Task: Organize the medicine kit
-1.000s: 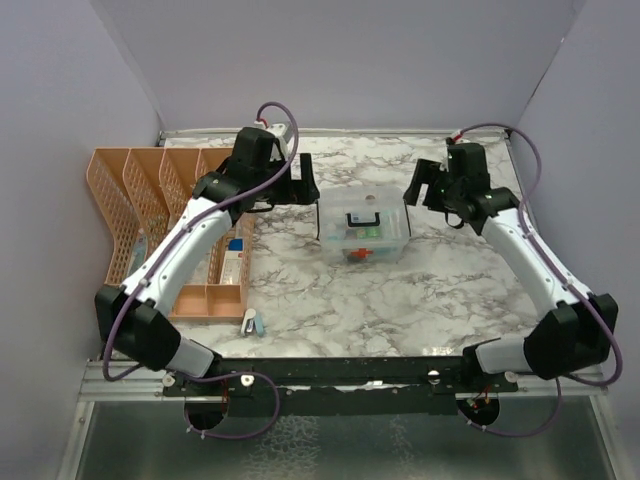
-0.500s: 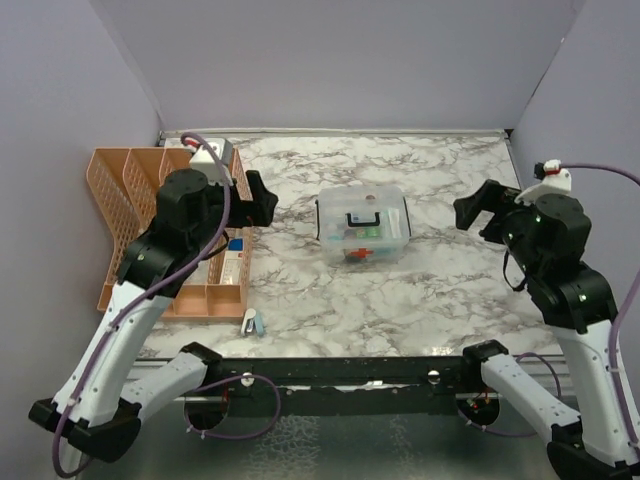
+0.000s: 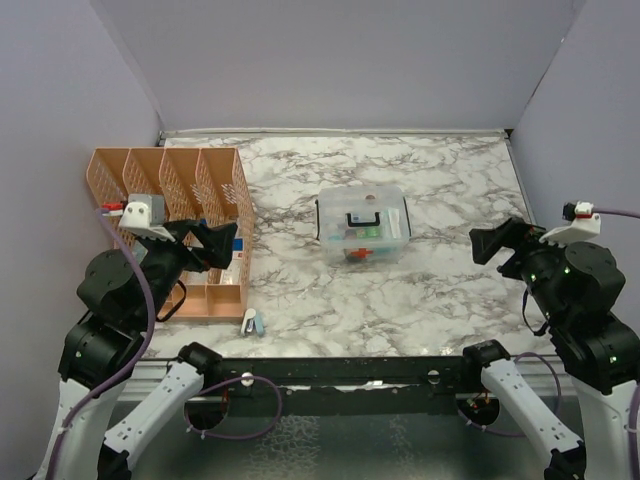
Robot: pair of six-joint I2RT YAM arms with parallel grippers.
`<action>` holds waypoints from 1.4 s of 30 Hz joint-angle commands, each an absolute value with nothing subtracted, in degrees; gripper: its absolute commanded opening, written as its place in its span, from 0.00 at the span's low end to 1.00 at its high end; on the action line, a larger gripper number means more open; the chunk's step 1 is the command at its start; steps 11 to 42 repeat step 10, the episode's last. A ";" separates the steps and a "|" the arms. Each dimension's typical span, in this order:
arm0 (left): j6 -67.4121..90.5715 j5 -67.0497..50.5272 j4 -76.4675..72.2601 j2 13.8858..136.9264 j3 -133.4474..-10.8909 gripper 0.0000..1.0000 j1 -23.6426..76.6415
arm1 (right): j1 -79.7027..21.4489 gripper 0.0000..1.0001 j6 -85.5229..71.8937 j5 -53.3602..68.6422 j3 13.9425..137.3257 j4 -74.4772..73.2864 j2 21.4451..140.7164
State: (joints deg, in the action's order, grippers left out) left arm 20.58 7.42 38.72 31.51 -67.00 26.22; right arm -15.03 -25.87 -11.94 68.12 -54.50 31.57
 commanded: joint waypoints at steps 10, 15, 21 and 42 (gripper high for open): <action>21.14 12.35 40.17 26.27 -66.33 0.99 25.84 | -15.21 1.00 -26.74 -9.10 71.64 -58.67 30.41; 21.14 12.35 40.17 26.27 -66.33 0.99 25.84 | -15.21 1.00 -26.74 -9.10 71.64 -58.67 30.41; 21.14 12.35 40.17 26.27 -66.33 0.99 25.84 | -15.21 1.00 -26.74 -9.10 71.64 -58.67 30.41; 21.14 12.35 40.17 26.27 -66.33 0.99 25.84 | -15.21 1.00 -26.74 -9.10 71.64 -58.67 30.41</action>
